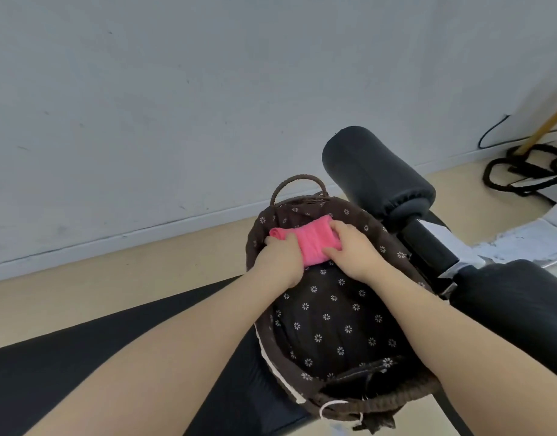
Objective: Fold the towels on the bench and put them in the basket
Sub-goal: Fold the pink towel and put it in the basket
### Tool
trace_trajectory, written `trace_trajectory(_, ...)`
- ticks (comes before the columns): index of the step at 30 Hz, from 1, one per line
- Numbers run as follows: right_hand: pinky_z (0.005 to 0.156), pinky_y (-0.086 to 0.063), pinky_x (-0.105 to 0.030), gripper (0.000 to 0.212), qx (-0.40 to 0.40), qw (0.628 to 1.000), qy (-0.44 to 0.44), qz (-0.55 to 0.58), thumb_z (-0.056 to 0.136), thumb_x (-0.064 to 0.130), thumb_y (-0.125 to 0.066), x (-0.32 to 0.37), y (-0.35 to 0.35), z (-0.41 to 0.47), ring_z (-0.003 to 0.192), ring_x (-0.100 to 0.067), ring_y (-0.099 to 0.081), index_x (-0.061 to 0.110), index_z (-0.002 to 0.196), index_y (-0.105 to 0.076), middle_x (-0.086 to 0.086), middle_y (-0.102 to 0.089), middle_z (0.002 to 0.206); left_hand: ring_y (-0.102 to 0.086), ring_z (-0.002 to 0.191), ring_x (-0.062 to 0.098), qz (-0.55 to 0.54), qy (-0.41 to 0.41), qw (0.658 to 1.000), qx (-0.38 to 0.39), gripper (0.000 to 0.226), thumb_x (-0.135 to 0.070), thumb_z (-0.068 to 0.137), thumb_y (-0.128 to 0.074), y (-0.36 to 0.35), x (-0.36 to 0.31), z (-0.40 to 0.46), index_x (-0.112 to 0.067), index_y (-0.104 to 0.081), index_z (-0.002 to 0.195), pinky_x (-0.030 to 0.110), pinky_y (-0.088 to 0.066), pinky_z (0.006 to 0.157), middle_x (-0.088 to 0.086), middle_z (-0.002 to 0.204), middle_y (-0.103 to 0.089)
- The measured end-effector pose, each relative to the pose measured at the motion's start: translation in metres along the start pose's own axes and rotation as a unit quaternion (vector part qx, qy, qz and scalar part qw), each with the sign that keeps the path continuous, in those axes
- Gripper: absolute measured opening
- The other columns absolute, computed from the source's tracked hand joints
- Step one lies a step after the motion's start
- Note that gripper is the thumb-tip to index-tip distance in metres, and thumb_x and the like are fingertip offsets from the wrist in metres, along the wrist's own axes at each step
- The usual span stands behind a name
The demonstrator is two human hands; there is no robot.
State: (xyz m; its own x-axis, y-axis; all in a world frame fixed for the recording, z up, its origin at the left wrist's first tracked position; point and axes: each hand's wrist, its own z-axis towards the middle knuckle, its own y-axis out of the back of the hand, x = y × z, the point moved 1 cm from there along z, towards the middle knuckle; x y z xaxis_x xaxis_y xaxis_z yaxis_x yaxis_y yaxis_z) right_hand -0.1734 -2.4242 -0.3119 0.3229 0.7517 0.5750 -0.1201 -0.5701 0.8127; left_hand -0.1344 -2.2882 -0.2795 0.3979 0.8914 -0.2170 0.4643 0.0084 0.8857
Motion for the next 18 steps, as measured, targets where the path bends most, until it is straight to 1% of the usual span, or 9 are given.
trace_trajectory(2, 0.095, -0.041, -0.038, 0.050, -0.012, 0.996, 0.008, -0.089, 0.090, 0.020, -0.058, 0.002, -0.002, -0.001, 0.116, -0.031, -0.049, 0.008, 0.134, -0.036, -0.015, -0.046, 0.129, -0.045, 0.118, 0.036, 0.128, -0.014, 0.991, -0.041, 0.050, -0.010, 0.093, -0.044, -0.005, 0.000, -0.001, -0.012, -0.030, 0.140, 0.037, -0.044, 0.089, 0.025, 0.135, -0.033)
trace_trajectory(5, 0.078, -0.049, -0.042, 0.055, -0.087, 0.974, 0.038, -0.205, 0.084, 0.023, -0.066, 0.008, 0.002, -0.008, 0.108, -0.032, -0.053, 0.010, 0.129, -0.039, -0.013, -0.045, 0.127, -0.033, 0.123, 0.035, 0.311, -0.053, 0.936, -0.155, 0.039, -0.015, 0.094, -0.041, -0.004, -0.003, -0.007, -0.008, -0.046, 0.131, 0.038, -0.035, 0.095, 0.020, 0.136, -0.028)
trace_trajectory(7, 0.066, -0.051, -0.039, 0.052, -0.149, 0.933, 0.140, -0.294, 0.068, 0.013, -0.077, 0.009, 0.002, -0.006, 0.097, -0.035, -0.059, 0.011, 0.116, -0.057, -0.017, -0.055, 0.121, -0.029, 0.126, 0.032, 0.378, -0.096, 0.901, -0.189, 0.039, -0.017, 0.095, -0.036, -0.008, -0.001, -0.008, -0.005, -0.047, 0.130, 0.039, -0.029, 0.101, 0.018, 0.138, -0.026)
trace_trajectory(8, 0.068, -0.052, -0.038, 0.043, -0.165, 0.907, 0.195, -0.335, 0.064, 0.010, -0.077, 0.011, 0.001, -0.005, 0.099, -0.037, -0.061, 0.010, 0.105, -0.065, -0.017, -0.059, 0.119, -0.030, 0.126, 0.033, 0.385, -0.108, 0.898, -0.181, 0.039, -0.016, 0.096, -0.034, -0.008, 0.002, -0.006, -0.005, -0.047, 0.130, 0.040, -0.027, 0.102, 0.018, 0.137, -0.029)
trace_trajectory(9, 0.080, -0.050, -0.038, 0.034, -0.133, 0.891, 0.225, -0.370, 0.069, 0.009, -0.071, 0.013, 0.000, -0.004, 0.111, -0.036, -0.058, 0.010, 0.103, -0.067, -0.016, -0.059, 0.123, -0.032, 0.125, 0.034, 0.376, -0.117, 0.904, -0.164, 0.038, -0.015, 0.096, -0.032, -0.008, 0.004, -0.005, -0.005, -0.047, 0.130, 0.040, -0.027, 0.103, 0.018, 0.136, -0.034)
trace_trajectory(10, 0.096, -0.043, -0.037, 0.032, -0.093, 0.887, 0.237, -0.386, 0.080, 0.009, -0.060, 0.014, -0.003, -0.003, 0.127, -0.033, -0.046, 0.009, 0.112, -0.064, -0.015, -0.053, 0.133, -0.035, 0.124, 0.033, 0.365, -0.122, 0.912, -0.143, 0.038, -0.014, 0.096, -0.032, -0.008, 0.006, -0.003, -0.005, -0.047, 0.130, 0.040, -0.027, 0.103, 0.017, 0.134, -0.039)
trace_trajectory(12, 0.114, -0.018, -0.035, 0.045, -0.004, 0.904, 0.195, -0.381, 0.092, 0.012, -0.039, 0.010, -0.008, 0.000, 0.145, -0.025, -0.018, 0.008, 0.137, -0.043, -0.011, -0.031, 0.151, -0.037, 0.126, 0.030, 0.355, -0.118, 0.922, -0.106, 0.039, -0.016, 0.097, -0.032, -0.010, 0.011, 0.002, -0.006, -0.042, 0.133, 0.038, -0.025, 0.106, 0.015, 0.135, -0.044)
trace_trajectory(15, 0.118, -0.003, -0.034, 0.061, 0.079, 0.903, 0.141, -0.398, 0.095, 0.019, -0.032, 0.007, -0.011, -0.004, 0.147, -0.019, 0.004, 0.009, 0.150, -0.008, -0.005, -0.001, 0.160, -0.022, 0.140, 0.028, 0.373, -0.087, 0.923, -0.046, 0.058, -0.027, 0.097, -0.036, -0.018, 0.014, 0.005, -0.003, -0.016, 0.146, 0.037, -0.017, 0.115, 0.018, 0.150, -0.026)
trace_trajectory(18, 0.119, 0.001, -0.037, 0.064, 0.172, 0.918, 0.077, -0.350, 0.097, 0.024, -0.032, 0.011, -0.003, -0.007, 0.147, -0.016, 0.010, 0.013, 0.151, 0.000, -0.003, 0.011, 0.159, -0.010, 0.144, 0.028, 0.374, -0.074, 0.924, 0.002, 0.070, -0.028, 0.094, -0.042, -0.014, 0.012, 0.001, -0.007, -0.004, 0.149, 0.039, -0.013, 0.117, 0.018, 0.155, -0.011)
